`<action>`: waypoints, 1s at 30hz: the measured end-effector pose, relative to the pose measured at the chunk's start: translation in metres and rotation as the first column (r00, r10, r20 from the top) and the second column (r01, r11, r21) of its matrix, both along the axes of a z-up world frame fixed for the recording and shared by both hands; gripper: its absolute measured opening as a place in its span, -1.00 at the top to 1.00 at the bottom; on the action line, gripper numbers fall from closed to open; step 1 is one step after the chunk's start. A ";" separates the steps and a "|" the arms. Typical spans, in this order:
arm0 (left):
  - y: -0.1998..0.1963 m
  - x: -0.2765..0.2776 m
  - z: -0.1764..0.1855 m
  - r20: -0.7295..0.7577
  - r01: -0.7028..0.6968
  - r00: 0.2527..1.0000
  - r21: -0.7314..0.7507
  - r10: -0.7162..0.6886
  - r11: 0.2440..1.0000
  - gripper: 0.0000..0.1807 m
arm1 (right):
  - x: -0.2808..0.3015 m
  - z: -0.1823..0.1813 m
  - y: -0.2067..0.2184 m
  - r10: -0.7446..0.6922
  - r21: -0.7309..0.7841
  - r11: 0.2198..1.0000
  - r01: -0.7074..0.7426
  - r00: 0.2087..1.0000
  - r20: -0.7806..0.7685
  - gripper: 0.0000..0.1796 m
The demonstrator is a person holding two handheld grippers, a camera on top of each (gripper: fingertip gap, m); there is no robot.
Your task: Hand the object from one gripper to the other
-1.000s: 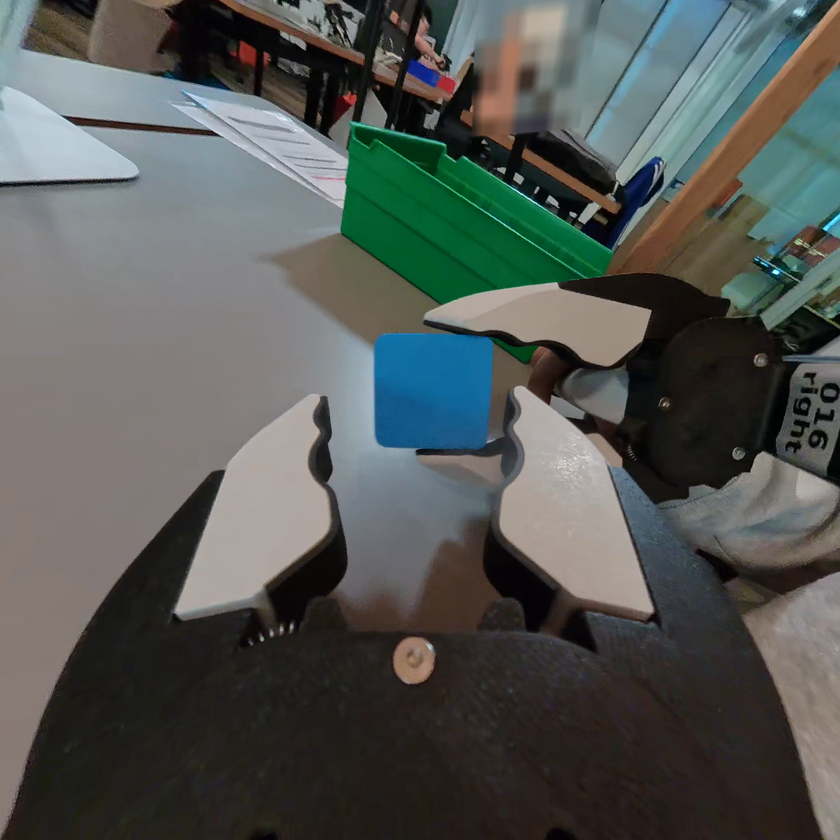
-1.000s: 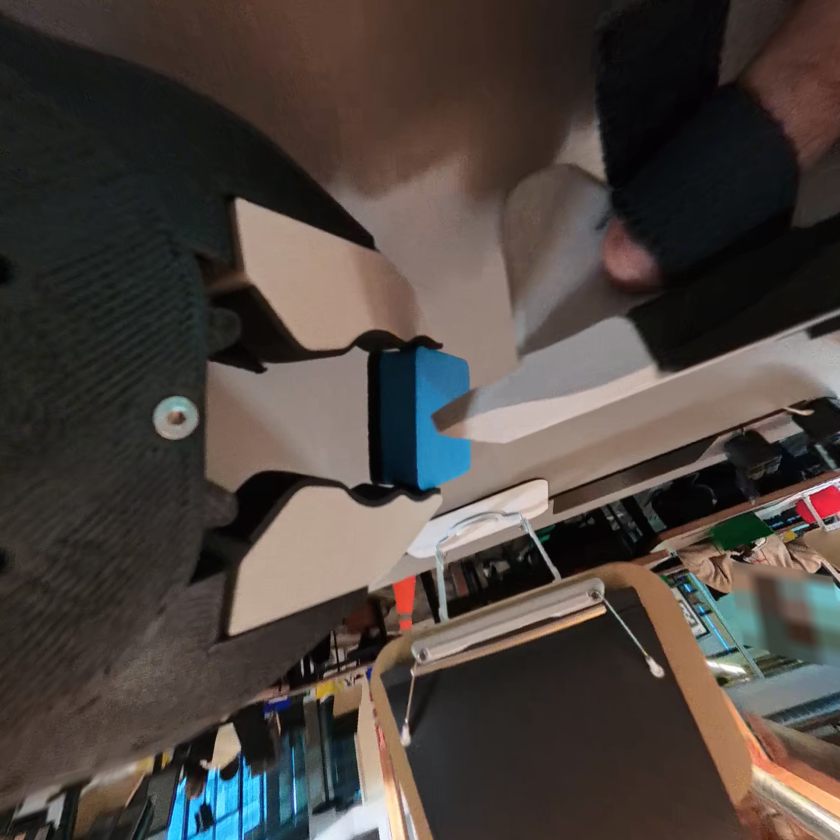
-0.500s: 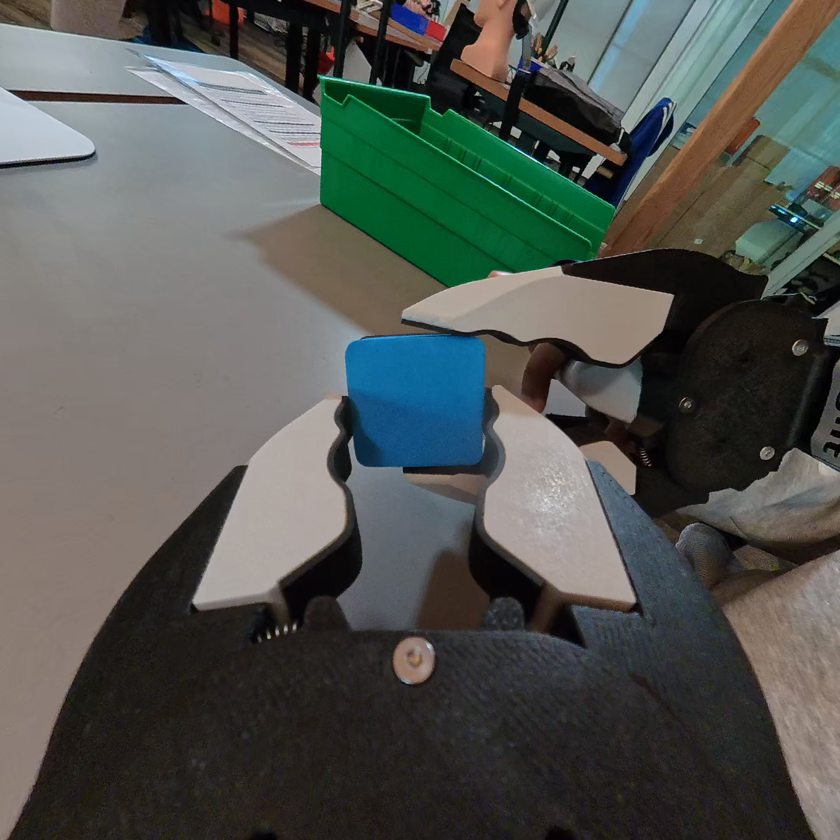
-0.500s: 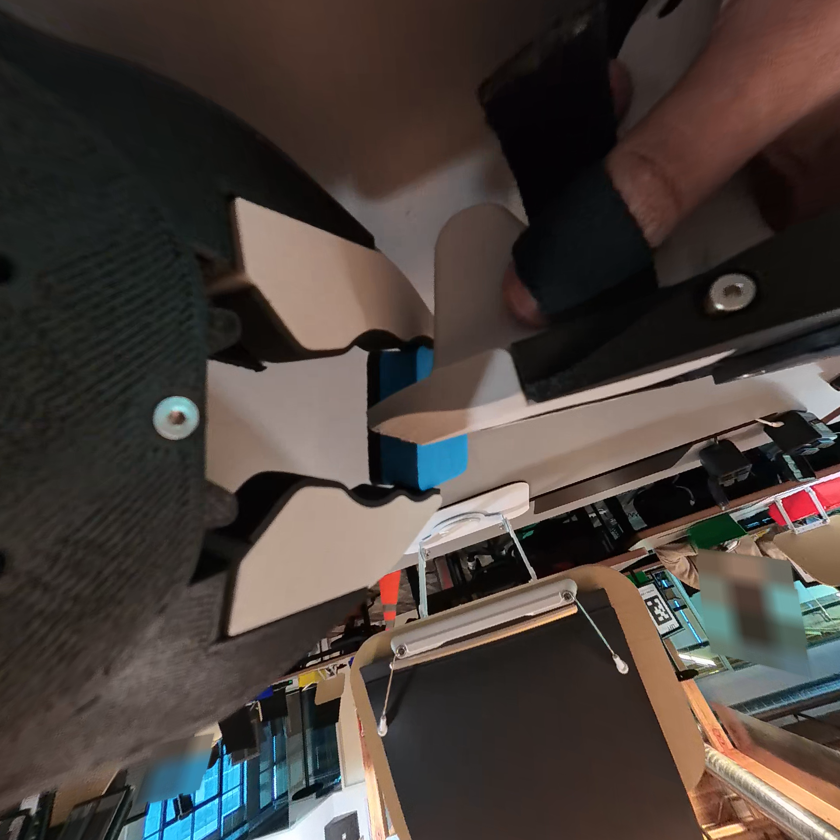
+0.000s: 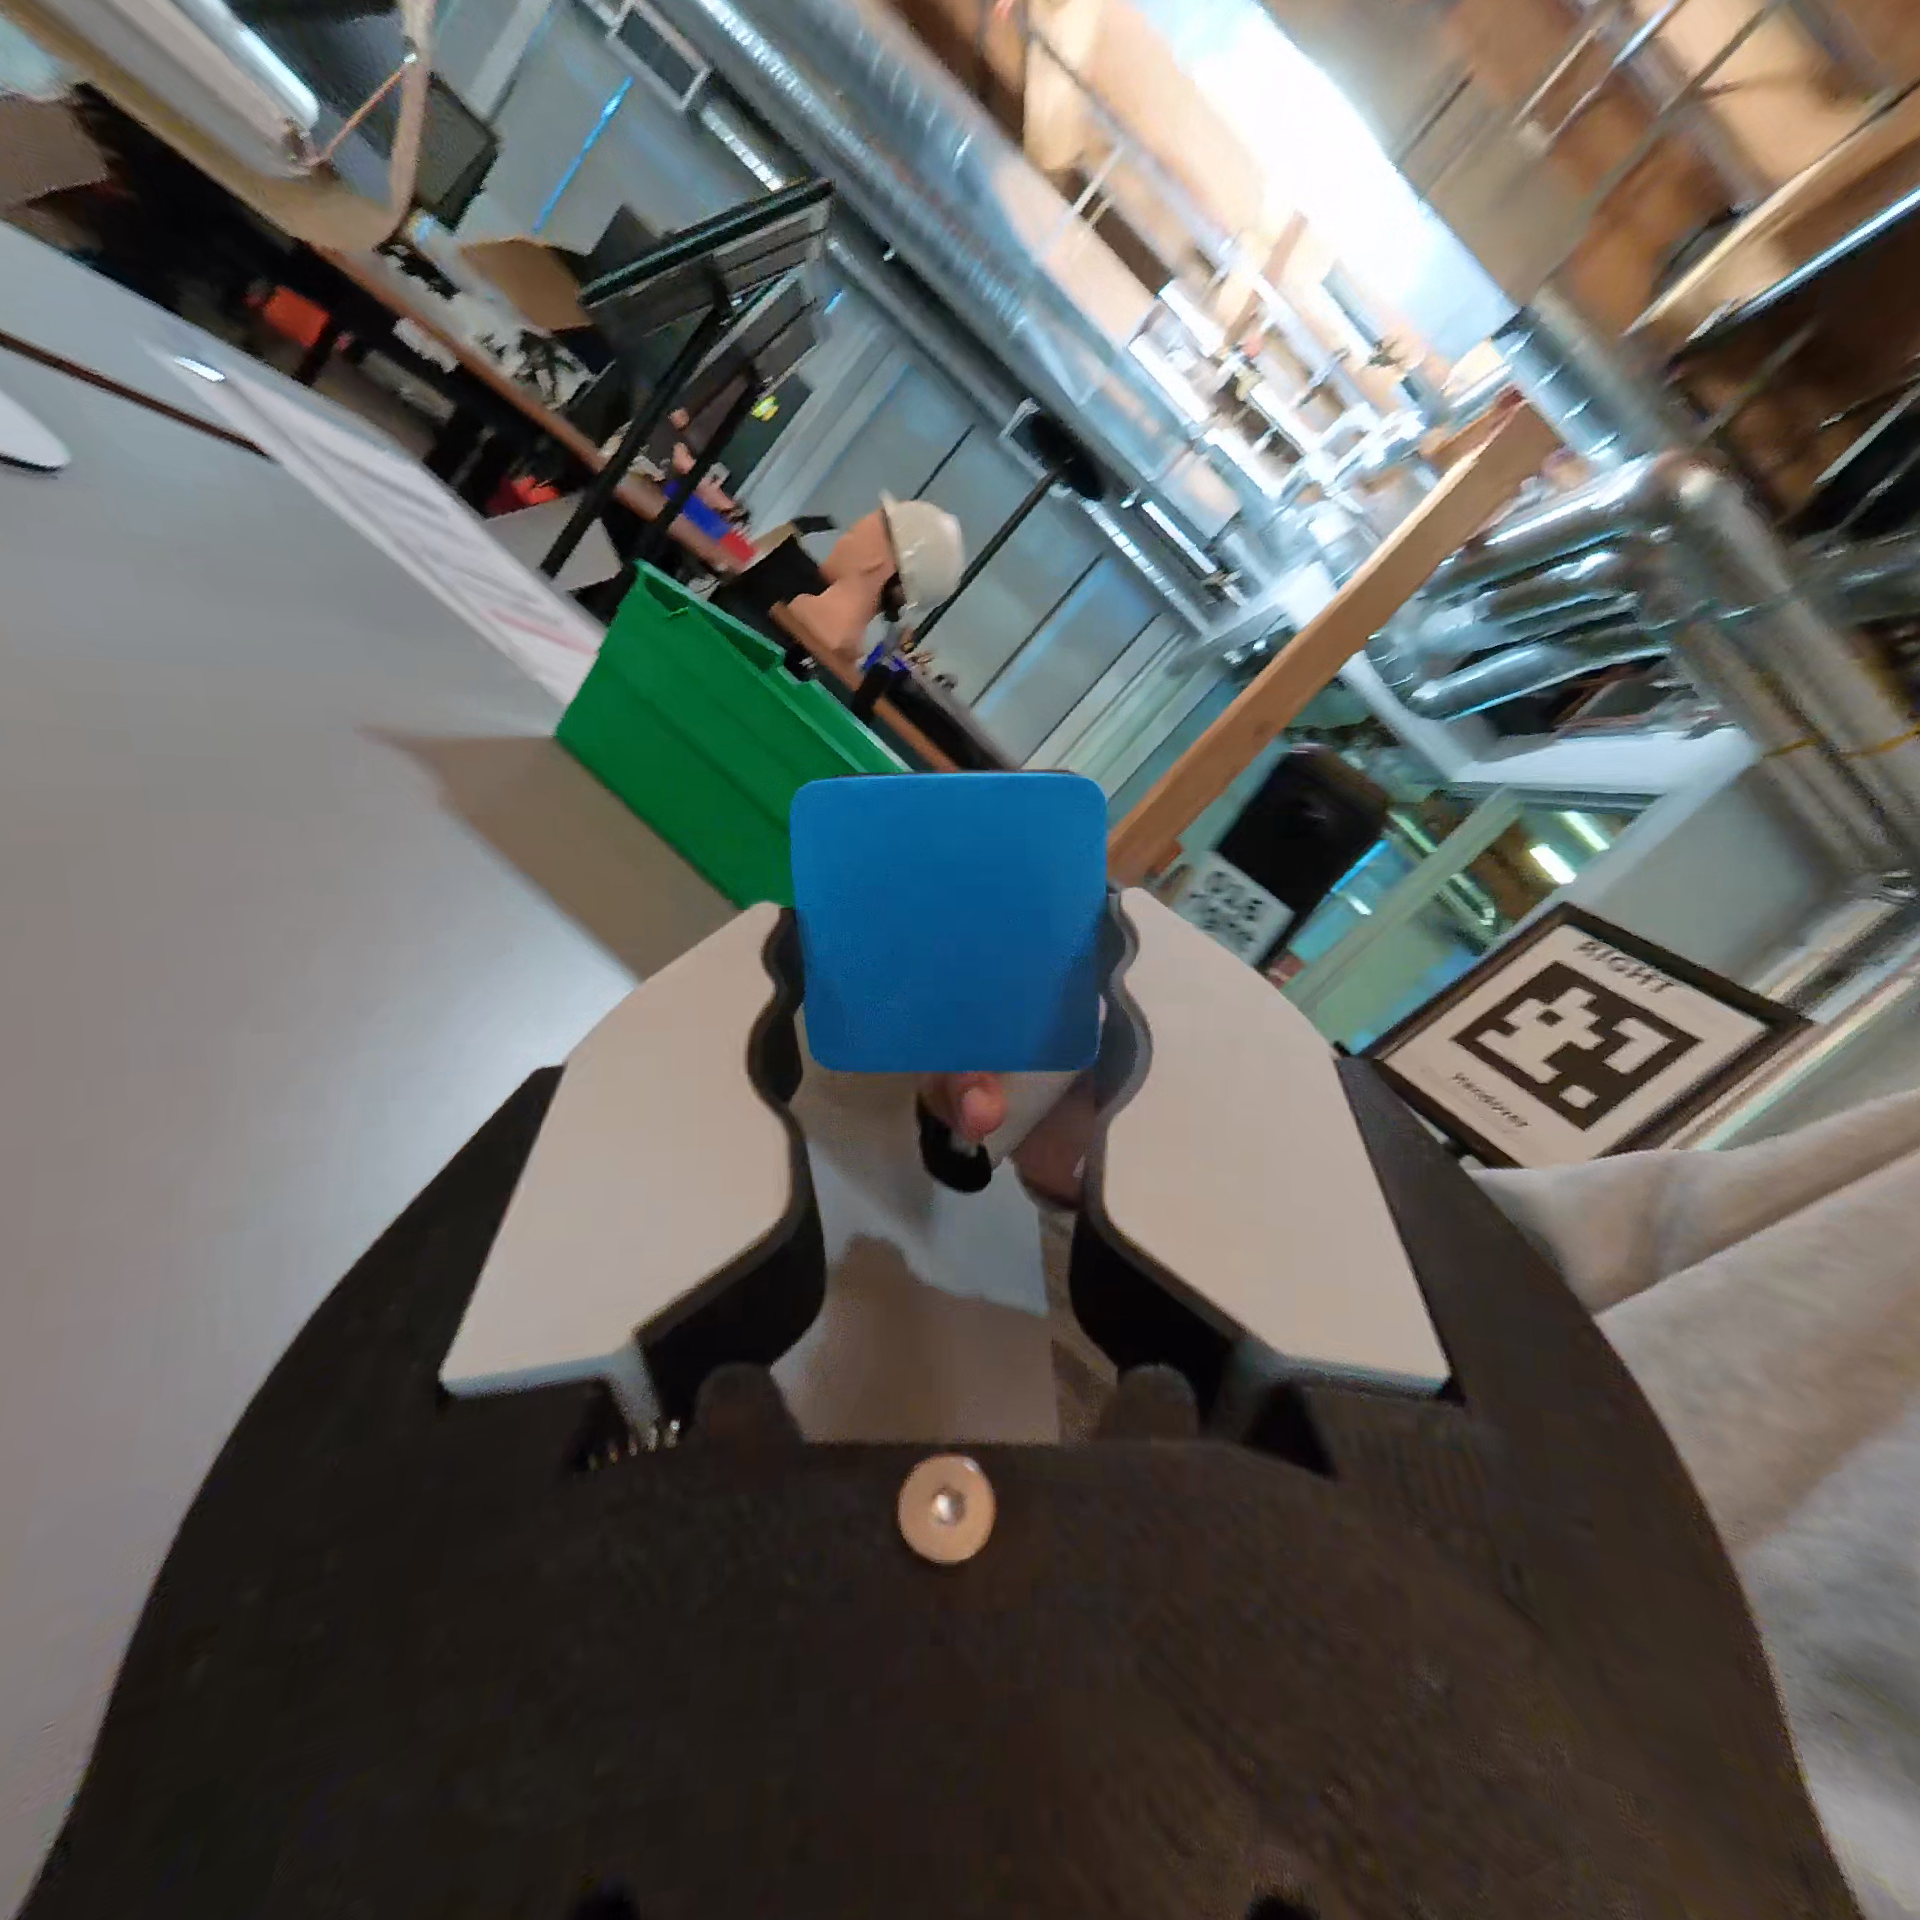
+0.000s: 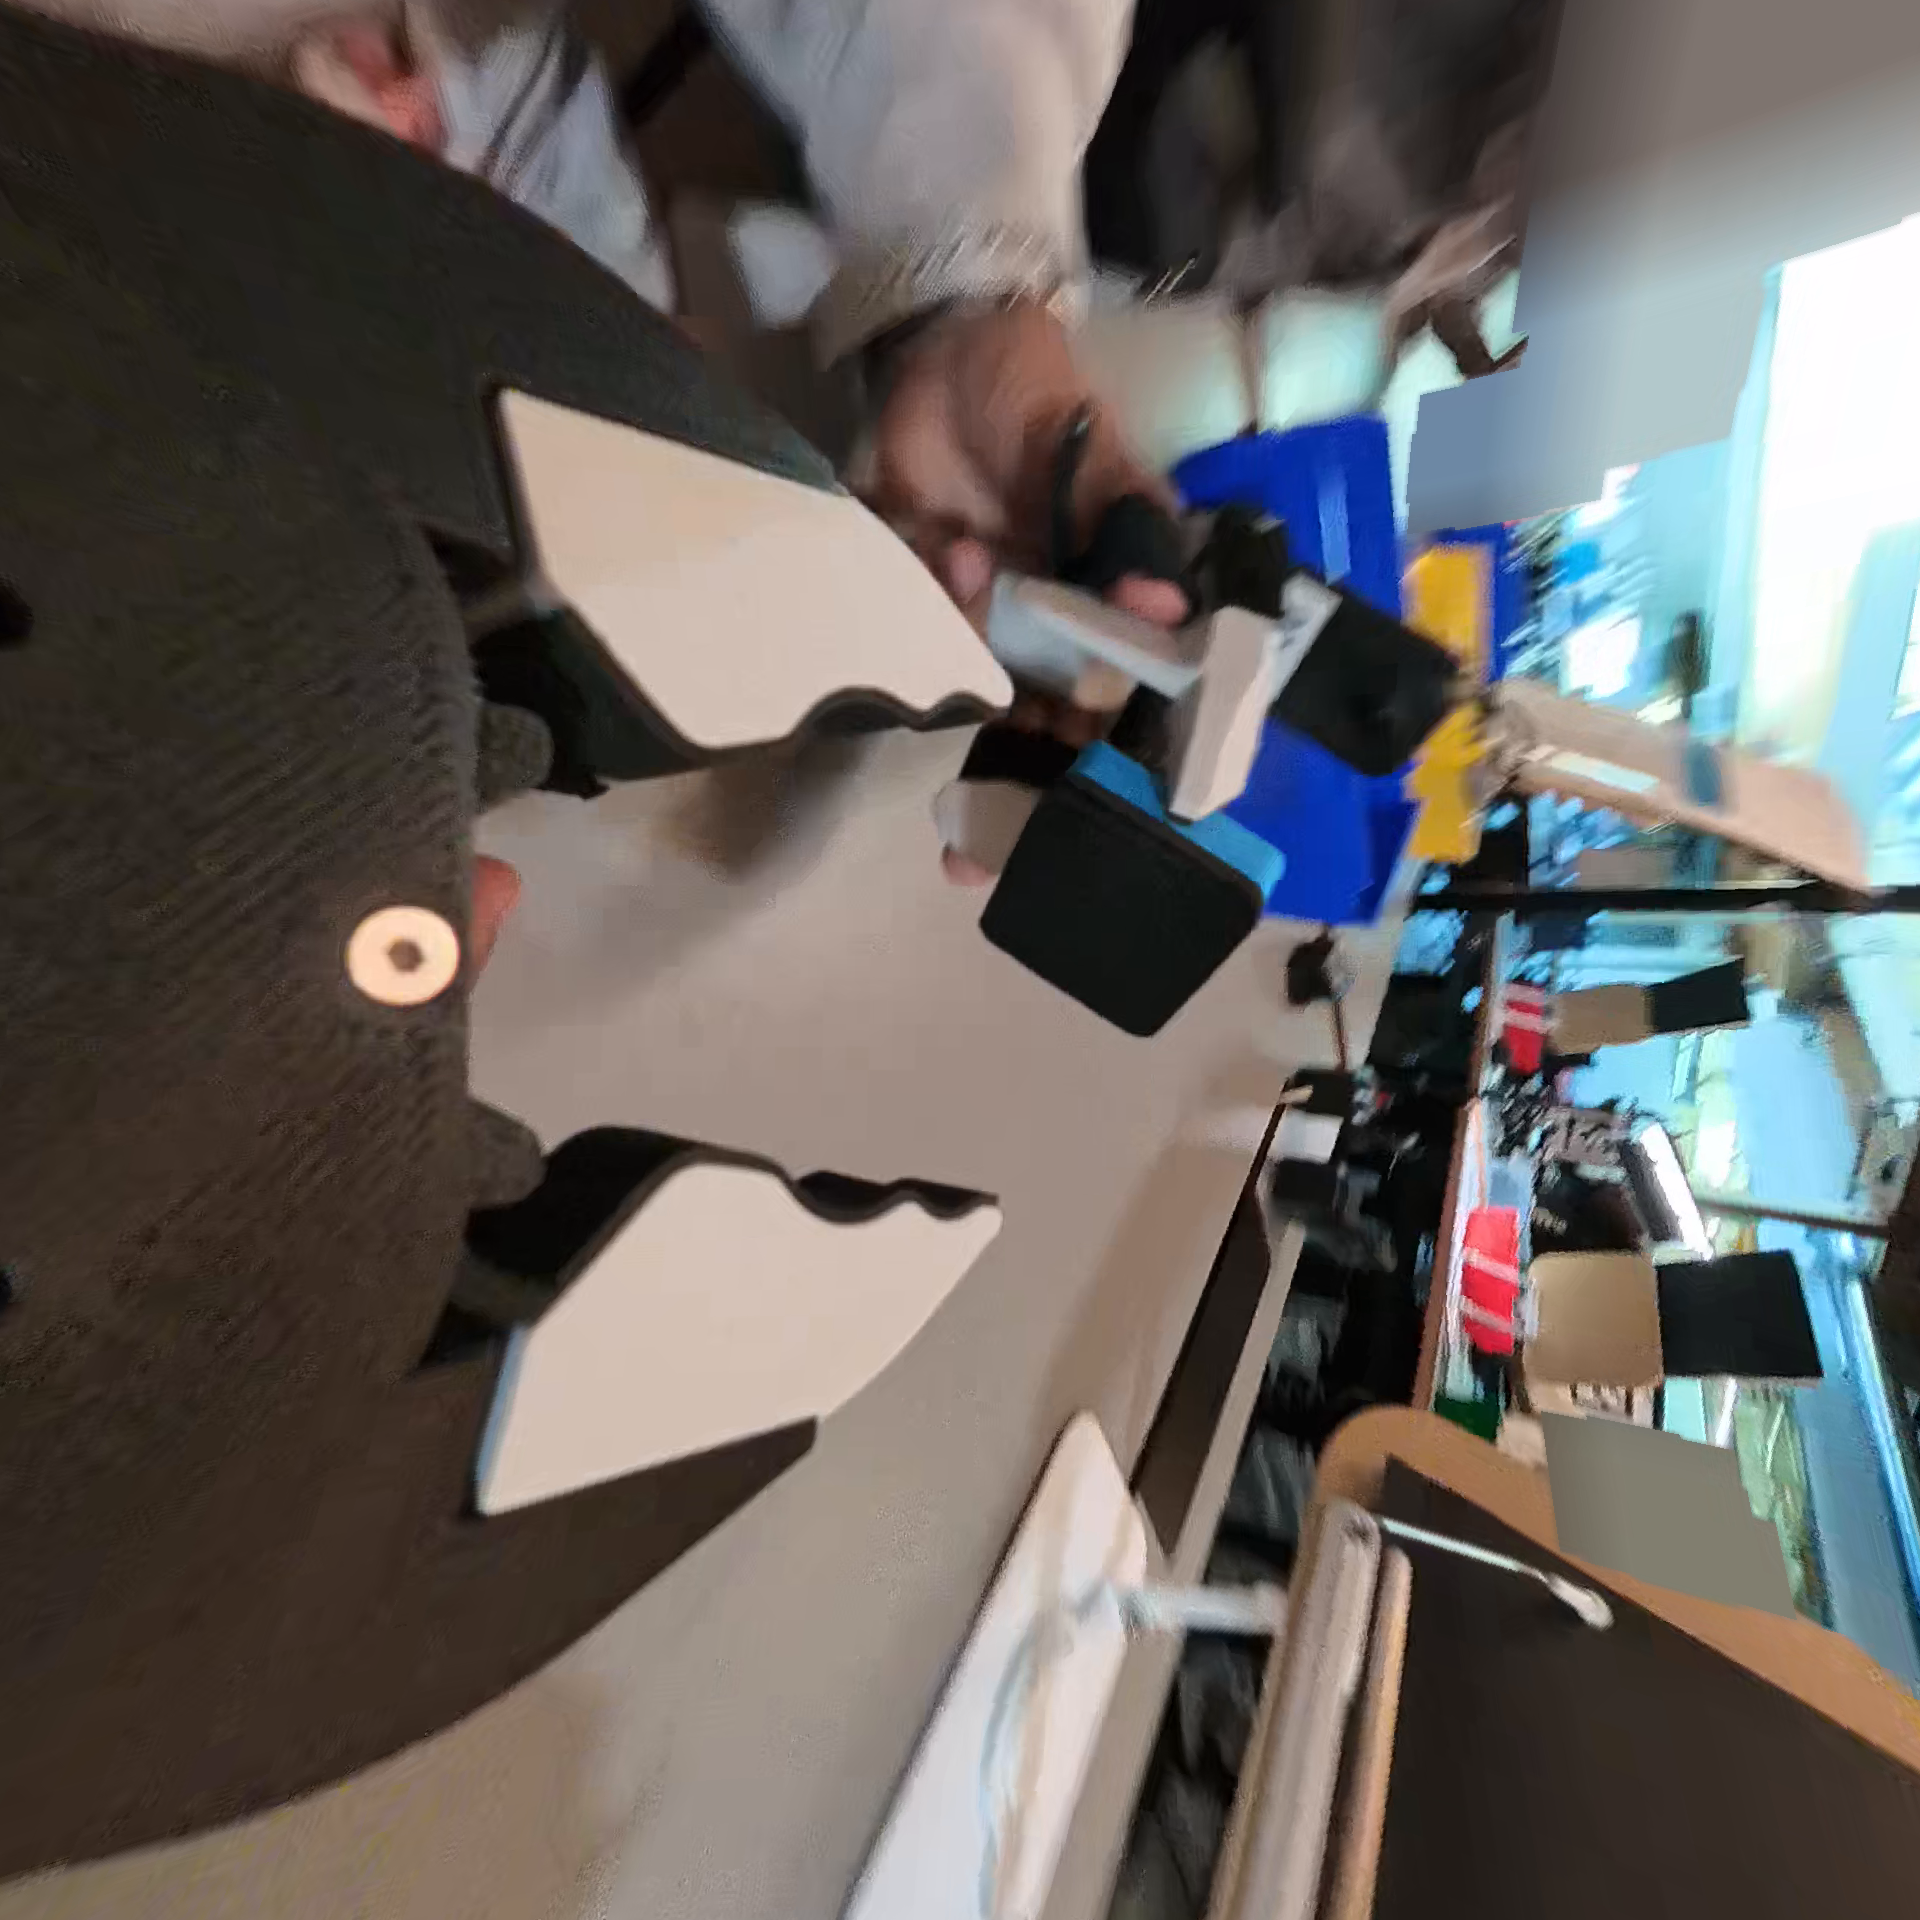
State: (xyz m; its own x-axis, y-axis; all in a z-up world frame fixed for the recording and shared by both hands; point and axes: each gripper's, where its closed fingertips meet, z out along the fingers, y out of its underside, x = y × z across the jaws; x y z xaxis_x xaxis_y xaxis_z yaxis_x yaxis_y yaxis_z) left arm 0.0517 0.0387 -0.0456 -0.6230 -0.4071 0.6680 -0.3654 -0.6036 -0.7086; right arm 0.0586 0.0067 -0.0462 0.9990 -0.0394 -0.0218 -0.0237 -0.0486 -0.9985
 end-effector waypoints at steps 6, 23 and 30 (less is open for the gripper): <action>-0.020 -0.013 0.013 0.097 0.102 0.990 0.032 -0.105 0.994 0.38 | 0.016 0.036 -0.019 0.207 0.330 0.944 -0.029 0.829 -0.519 0.06; -0.055 -0.025 0.001 0.093 0.219 0.967 0.188 -0.239 0.958 0.37 | -0.030 0.014 0.004 0.337 0.206 0.941 -0.268 0.760 -0.555 0.32; -0.056 -0.025 0.001 0.094 0.218 0.967 0.191 -0.239 0.957 0.37 | -0.030 0.015 0.003 0.330 0.199 0.944 -0.264 0.782 -0.528 0.37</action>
